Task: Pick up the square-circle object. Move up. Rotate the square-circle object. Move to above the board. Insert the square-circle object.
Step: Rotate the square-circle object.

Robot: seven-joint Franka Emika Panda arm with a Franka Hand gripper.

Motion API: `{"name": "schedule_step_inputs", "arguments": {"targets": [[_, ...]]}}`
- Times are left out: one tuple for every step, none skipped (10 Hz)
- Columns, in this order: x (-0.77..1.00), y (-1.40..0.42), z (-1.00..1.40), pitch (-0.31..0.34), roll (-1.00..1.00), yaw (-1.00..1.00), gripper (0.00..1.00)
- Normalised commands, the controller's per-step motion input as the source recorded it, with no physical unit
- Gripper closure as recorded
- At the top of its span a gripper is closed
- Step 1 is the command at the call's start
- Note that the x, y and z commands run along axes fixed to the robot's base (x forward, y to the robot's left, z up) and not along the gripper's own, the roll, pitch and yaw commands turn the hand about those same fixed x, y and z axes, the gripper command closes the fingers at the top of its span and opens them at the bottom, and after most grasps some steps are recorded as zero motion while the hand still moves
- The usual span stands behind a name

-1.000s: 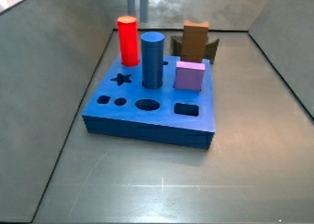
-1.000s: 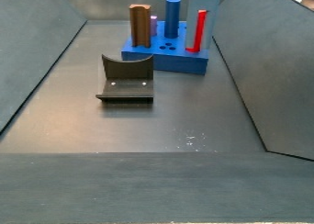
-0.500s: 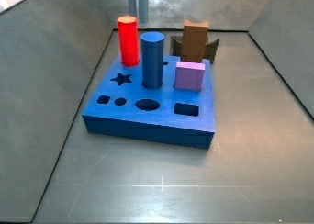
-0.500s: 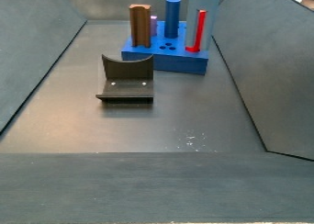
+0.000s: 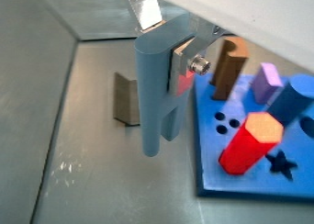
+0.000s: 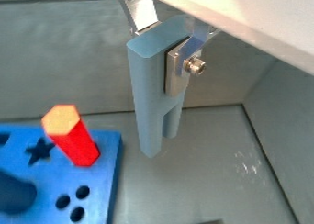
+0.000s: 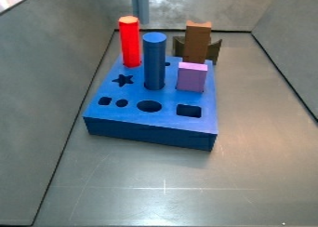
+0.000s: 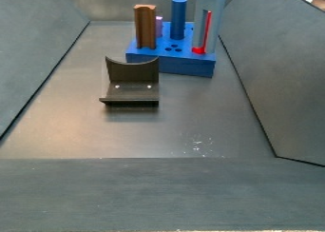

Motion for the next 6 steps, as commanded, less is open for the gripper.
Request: {"name": "schedule_step_inputs", "arguments": {"targets": [[0.0, 0.01, 0.0, 0.03, 0.0, -1.0, 1.0], [0.0, 0.01, 0.0, 0.033, 0.0, -1.0, 1.0], [0.0, 0.01, 0.0, 0.037, 0.0, -1.0, 1.0], [0.0, 0.01, 0.0, 0.043, 0.0, -1.0, 1.0], [0.0, 0.01, 0.0, 0.05, 0.0, -1.0, 1.0], [0.0, 0.01, 0.0, 0.057, 0.0, -1.0, 1.0]]}}
